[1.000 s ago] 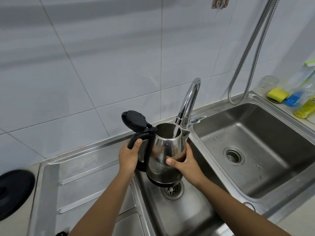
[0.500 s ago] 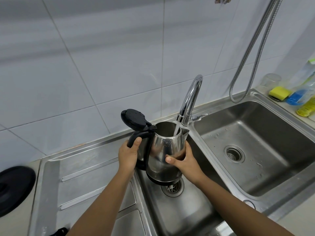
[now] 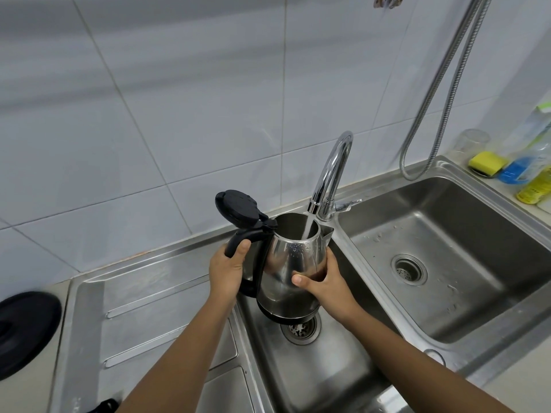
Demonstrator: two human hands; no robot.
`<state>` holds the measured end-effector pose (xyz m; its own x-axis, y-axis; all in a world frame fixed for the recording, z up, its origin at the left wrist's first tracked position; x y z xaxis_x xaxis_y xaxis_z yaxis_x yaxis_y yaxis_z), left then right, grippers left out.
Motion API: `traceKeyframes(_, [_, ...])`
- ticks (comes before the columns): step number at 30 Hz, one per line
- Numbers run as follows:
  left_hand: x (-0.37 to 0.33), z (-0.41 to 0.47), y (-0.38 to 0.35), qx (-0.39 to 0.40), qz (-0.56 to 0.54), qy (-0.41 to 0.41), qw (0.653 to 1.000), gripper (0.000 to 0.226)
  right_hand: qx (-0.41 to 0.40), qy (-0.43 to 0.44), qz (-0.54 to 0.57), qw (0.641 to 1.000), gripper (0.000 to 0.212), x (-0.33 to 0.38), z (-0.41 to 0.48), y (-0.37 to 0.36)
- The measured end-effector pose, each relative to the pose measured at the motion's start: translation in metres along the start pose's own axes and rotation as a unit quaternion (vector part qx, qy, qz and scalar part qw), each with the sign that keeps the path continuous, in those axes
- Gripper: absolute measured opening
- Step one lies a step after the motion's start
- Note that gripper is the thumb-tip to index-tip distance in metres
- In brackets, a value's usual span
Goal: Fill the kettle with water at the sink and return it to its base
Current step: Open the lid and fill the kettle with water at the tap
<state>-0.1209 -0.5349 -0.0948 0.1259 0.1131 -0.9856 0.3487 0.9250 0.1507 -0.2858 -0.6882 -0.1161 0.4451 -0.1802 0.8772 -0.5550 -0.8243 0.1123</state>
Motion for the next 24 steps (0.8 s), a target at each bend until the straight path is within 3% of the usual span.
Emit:
traceKeyframes(11, [-0.005,-0.003,-0.009,0.004,-0.016,-0.012,1.000,0.042,-0.005,0.003,0.000,1.000,0.130,-0.002,0.000,0.009])
traceKeyframes(16, [-0.003,-0.001,-0.011,-0.006,-0.013,-0.009,1.000,0.058,-0.007,-0.005,0.002,1.000,0.127,-0.006,0.003,0.011])
traceKeyframes(24, [0.001,0.002,-0.014,-0.005,-0.004,-0.001,1.000,0.059,-0.009,-0.003,0.005,1.000,0.127,-0.008,0.008,0.013])
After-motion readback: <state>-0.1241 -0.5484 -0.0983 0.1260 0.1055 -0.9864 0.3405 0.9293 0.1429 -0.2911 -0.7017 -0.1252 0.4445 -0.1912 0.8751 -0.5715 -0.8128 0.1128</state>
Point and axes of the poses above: each hand's wrist, its own z-axis towards the middle knuckle, its own y-axis out of the back of the hand, x = y × z, the point moved 5 cm from there along z, towards the middle knuckle, and after that the axes turned 13 degrees about -y, right-handed, at the moved point
